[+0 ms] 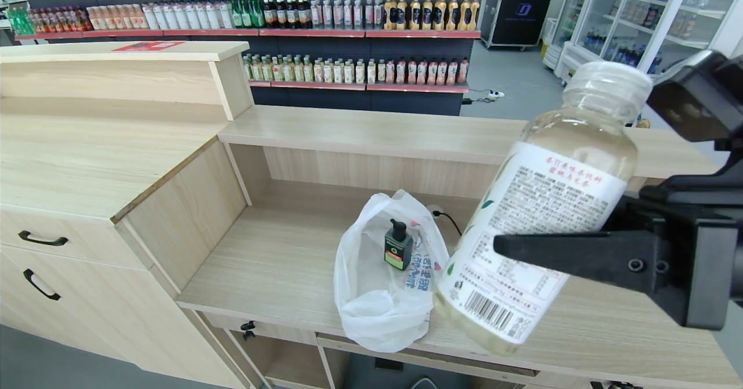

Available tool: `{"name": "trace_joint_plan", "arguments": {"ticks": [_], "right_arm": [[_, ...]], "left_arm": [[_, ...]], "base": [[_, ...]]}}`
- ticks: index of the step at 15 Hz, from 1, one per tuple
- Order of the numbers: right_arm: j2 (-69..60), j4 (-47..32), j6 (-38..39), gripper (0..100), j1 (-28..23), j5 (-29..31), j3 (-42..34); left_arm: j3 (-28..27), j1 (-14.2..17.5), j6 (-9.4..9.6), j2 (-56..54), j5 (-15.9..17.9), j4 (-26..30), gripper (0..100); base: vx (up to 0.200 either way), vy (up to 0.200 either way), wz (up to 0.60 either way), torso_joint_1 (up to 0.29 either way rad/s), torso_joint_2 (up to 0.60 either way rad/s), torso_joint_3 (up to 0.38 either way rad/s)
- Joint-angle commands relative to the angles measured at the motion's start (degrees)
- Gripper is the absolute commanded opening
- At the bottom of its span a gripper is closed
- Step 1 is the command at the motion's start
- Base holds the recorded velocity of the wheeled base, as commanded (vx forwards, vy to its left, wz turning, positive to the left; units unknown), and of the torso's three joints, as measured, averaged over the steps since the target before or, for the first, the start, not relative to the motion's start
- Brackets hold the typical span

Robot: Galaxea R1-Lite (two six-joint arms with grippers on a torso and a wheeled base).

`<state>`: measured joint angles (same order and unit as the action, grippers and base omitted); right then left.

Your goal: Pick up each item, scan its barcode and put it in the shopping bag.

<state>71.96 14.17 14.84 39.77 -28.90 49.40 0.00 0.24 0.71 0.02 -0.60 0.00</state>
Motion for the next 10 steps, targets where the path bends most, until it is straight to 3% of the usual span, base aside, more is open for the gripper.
{"name": "trace_joint_plan", "arguments": {"ticks": [1, 4, 6, 8, 10], "right_arm": [[-3.23, -0.19, -6.31, 0, -9.71, 0.08, -1.94], [-2.88, 4.99, -25.03, 0, -30.45, -0.01, -10.28], [-1.03, 14.49, -41.38, 0, -42.67, -0.1, -19.07], [1.78, 22.05, -52.63, 0, -49.61, -0.1, -24.0], [3.19, 22.92, -58.78, 0, -53.48, -0.1, -23.64]], "left_arm": [[0.0, 0.02, 0.0, -0.02, -0.02, 0.0, 0], [0.0, 0.02, 0.0, -0.02, -0.02, 0.0, 0], [0.0, 0.02, 0.0, -0.02, -0.02, 0.0, 0], [0.0, 0.02, 0.0, -0.02, -0.02, 0.0, 0], [0.0, 0.02, 0.0, -0.02, -0.02, 0.0, 0]], "base": [[0.0, 0.0, 0.0, 0.0, 0.0, 0.0], [0.0, 0.0, 0.0, 0.0, 0.0, 0.0], [0.0, 0.0, 0.0, 0.0, 0.0, 0.0], [0.0, 0.0, 0.0, 0.0, 0.0, 0.0], [0.0, 0.0, 0.0, 0.0, 0.0, 0.0]]}}
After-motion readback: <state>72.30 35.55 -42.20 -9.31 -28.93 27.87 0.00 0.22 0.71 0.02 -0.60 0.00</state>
